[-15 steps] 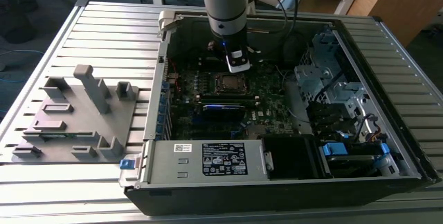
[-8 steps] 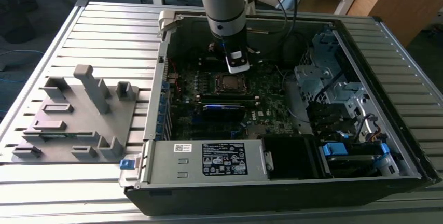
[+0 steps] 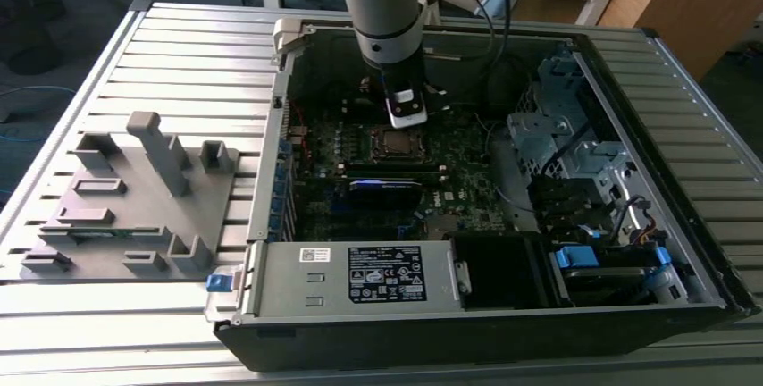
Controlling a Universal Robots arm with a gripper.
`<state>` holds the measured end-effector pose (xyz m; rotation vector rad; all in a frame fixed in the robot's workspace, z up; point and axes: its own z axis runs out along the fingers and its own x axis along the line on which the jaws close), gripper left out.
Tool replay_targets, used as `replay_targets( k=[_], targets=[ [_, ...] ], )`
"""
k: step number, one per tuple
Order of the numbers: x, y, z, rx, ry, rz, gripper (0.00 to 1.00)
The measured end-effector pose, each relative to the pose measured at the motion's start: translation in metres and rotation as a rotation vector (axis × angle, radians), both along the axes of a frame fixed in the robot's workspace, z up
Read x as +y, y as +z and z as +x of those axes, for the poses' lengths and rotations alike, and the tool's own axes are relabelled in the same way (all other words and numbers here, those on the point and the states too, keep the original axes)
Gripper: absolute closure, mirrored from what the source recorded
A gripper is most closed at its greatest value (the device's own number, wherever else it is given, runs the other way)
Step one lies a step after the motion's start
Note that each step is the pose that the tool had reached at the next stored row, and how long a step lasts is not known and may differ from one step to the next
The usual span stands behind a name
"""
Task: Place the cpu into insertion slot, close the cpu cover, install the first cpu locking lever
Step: 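Close the cpu cover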
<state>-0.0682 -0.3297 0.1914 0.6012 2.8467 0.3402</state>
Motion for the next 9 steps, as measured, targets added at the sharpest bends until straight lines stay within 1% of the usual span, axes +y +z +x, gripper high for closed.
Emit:
replay_targets(
  k=[5,9],
  targets=[
    [0.0001,0.0002,-0.0005,0.0,-0.003,-0.0001,0.9],
    [0.0002,0.0029,-0.0007,-0.0001,-0.004,0.0,0.9]
  ],
)
